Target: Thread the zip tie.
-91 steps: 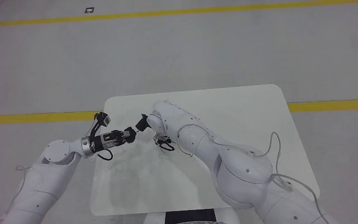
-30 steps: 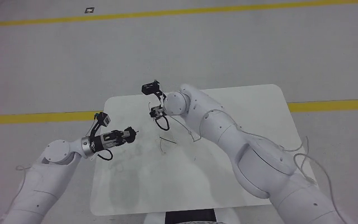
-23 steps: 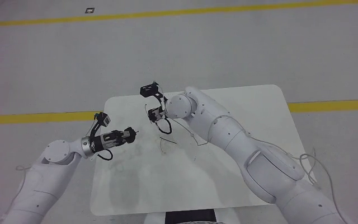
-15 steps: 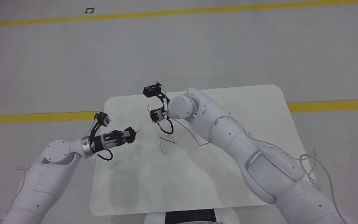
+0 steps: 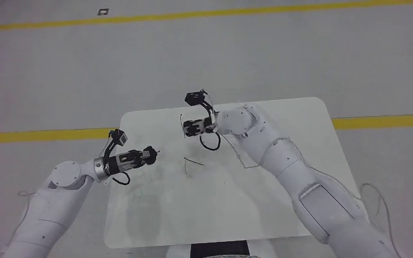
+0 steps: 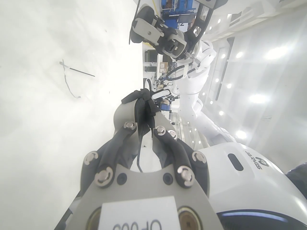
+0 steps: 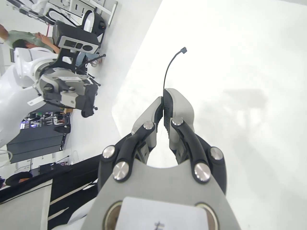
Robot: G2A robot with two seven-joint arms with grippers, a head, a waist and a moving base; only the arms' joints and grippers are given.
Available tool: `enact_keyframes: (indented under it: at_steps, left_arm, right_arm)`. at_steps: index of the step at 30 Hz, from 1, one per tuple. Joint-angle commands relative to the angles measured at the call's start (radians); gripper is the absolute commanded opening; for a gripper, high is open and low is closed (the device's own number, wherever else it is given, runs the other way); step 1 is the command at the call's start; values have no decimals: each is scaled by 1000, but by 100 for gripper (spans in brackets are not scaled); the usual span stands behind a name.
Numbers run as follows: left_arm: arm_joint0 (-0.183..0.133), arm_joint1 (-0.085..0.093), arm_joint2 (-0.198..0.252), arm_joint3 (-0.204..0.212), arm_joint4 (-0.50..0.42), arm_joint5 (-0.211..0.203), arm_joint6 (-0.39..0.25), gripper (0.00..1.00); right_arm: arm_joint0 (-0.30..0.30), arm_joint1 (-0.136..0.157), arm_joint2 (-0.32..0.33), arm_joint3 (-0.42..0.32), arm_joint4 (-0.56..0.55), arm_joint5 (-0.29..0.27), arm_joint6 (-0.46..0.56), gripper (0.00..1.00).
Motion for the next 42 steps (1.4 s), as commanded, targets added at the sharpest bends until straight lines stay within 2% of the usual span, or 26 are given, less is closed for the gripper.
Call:
enact_keyframes:
  at_steps: [1, 4, 6, 12, 18, 27, 29, 40, 42]
  left_arm:
    - [0, 0, 0, 0, 0, 0, 0, 0]
    - [0, 0, 0, 0, 0, 0, 0, 0]
    - [0, 0, 0, 0, 0, 0, 0, 0]
    - [0, 0, 0, 0, 0, 0, 0, 0]
    - [0, 0, 0, 0, 0, 0, 0, 0]
    - [0, 0, 0, 0, 0, 0, 0, 0]
    - [0, 0, 0, 0, 0, 0, 0, 0]
    - [0, 0, 0, 0, 0, 0, 0, 0]
    - [0, 0, 0, 0, 0, 0, 0, 0]
  right_arm:
    - [-25, 15, 24, -47, -8, -7, 12, 0]
    - [-64, 31, 50, -112, -16, -14, 23, 0]
    - [-91, 42, 64, -159, -28, 6, 35, 0]
    - [-173, 65, 94, -304, -38, 19, 35, 0]
    - [-238, 84, 116, -407, -24, -3, 46, 0]
    - [-287, 99, 145, -458, 44, -31, 14, 0]
    - [-297, 102, 155, -453, 68, -17, 2, 0]
    - [-296, 103, 157, -451, 65, -8, 0, 0]
    - [-323, 107, 161, -468, 50, -14, -38, 0]
